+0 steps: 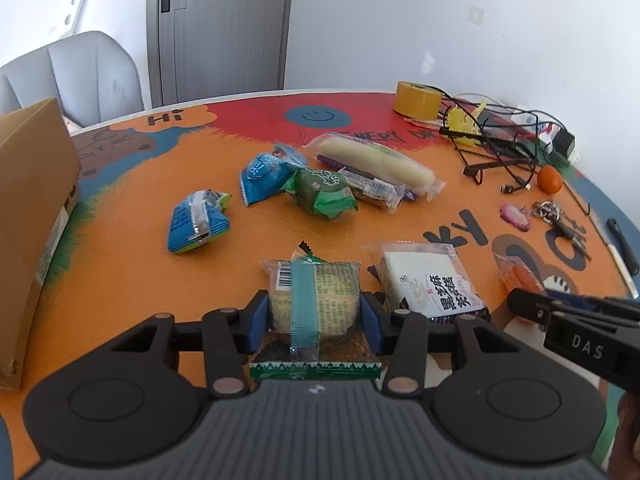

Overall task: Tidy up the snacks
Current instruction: 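Grasp the clear teal-banded cake packet with the left tool while the right tool grasps the orange packet, then carry both packets over the cardboard box and open both tools to drop them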

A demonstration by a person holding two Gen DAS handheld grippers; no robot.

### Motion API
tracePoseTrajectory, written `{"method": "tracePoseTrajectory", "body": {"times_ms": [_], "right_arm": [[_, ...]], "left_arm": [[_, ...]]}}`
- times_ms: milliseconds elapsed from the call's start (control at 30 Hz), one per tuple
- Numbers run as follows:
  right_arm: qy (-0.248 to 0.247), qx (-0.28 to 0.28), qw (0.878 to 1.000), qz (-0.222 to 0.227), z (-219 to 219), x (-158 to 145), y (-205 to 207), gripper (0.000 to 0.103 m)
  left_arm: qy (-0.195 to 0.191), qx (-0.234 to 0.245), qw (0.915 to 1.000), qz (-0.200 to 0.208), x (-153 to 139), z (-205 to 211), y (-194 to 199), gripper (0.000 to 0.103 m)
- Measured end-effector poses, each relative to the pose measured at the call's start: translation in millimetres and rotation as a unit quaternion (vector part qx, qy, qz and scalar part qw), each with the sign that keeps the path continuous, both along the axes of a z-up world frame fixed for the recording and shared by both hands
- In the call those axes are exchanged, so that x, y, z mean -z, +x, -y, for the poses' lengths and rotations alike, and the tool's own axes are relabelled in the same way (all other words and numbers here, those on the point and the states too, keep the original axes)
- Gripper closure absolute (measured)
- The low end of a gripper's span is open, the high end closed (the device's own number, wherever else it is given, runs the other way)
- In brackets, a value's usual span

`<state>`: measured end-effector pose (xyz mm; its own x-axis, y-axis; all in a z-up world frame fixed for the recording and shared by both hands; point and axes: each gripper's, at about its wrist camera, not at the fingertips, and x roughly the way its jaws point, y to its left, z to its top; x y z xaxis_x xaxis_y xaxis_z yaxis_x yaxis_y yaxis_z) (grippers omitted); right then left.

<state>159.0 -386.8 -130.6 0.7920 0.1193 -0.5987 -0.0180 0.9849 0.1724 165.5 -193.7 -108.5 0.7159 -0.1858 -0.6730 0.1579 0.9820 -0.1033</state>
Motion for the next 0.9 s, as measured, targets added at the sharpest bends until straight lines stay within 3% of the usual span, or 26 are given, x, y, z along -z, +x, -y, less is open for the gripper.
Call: {"method": "tracePoseTrajectory", "body": {"times_ms": [900], "right_arm": [[0.024,-0.037,0.996,0.081,-64.0,-60.9,-29.4,0.081]], "left_arm": [[-0.035,-0.072,0.9921,0.096,-66.5,-79.3,-49.1,0.056]]}}
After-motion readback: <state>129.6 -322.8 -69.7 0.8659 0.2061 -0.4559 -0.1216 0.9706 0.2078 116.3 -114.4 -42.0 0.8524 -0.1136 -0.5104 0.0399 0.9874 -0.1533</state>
